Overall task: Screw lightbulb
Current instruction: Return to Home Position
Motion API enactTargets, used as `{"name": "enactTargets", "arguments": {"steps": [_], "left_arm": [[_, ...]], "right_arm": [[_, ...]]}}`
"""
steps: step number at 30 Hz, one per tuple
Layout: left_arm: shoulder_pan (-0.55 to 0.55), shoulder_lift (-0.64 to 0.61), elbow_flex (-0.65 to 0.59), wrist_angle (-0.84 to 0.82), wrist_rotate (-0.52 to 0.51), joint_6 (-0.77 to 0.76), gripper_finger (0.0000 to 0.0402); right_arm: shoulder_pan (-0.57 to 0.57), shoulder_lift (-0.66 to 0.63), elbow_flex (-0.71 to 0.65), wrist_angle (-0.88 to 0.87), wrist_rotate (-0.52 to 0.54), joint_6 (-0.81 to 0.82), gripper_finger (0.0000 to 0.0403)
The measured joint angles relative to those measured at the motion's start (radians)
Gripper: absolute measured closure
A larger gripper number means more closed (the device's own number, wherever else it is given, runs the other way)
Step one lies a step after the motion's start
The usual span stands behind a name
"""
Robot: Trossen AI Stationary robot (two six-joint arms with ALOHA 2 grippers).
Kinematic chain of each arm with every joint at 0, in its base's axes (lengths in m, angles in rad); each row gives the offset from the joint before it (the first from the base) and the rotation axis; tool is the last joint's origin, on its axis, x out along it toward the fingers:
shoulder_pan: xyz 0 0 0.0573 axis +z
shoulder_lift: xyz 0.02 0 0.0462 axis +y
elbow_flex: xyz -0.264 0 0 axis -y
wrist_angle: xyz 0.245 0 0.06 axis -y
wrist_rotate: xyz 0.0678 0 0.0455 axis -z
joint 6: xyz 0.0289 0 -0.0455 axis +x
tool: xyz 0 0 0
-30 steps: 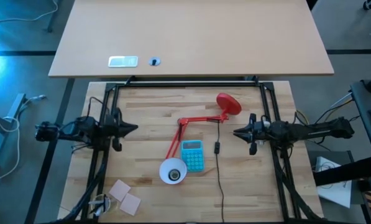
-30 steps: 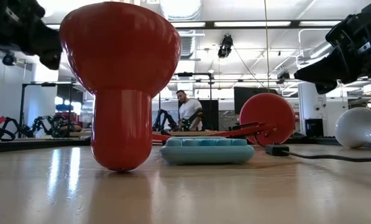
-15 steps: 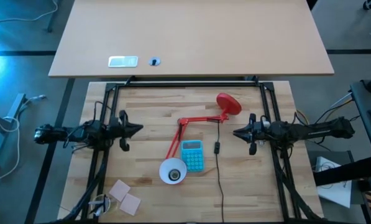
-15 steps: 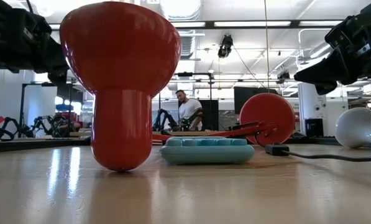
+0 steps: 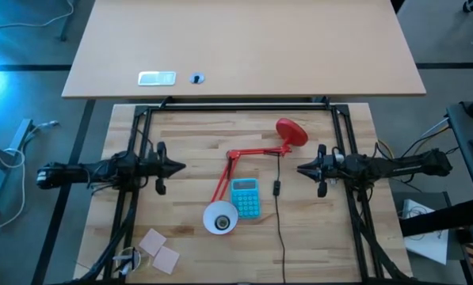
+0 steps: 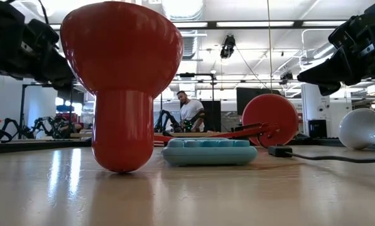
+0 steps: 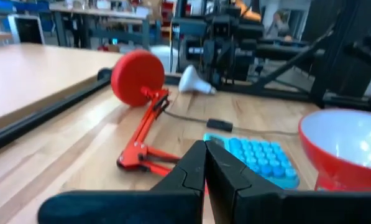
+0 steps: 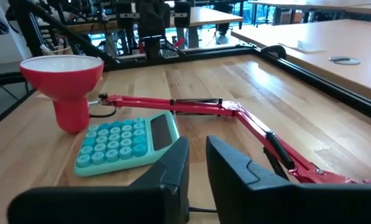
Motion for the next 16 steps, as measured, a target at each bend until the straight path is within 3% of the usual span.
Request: {"name": "enactTargets", "arguments": {"steps": [16], "left_arm": [[0.0, 0.184, 0.004, 0.0, -0.002, 0.0, 0.0402]], "right_arm": [[0.0, 0.0, 0.0, 0.0, 0.0, 0.0, 0.0344]]}}
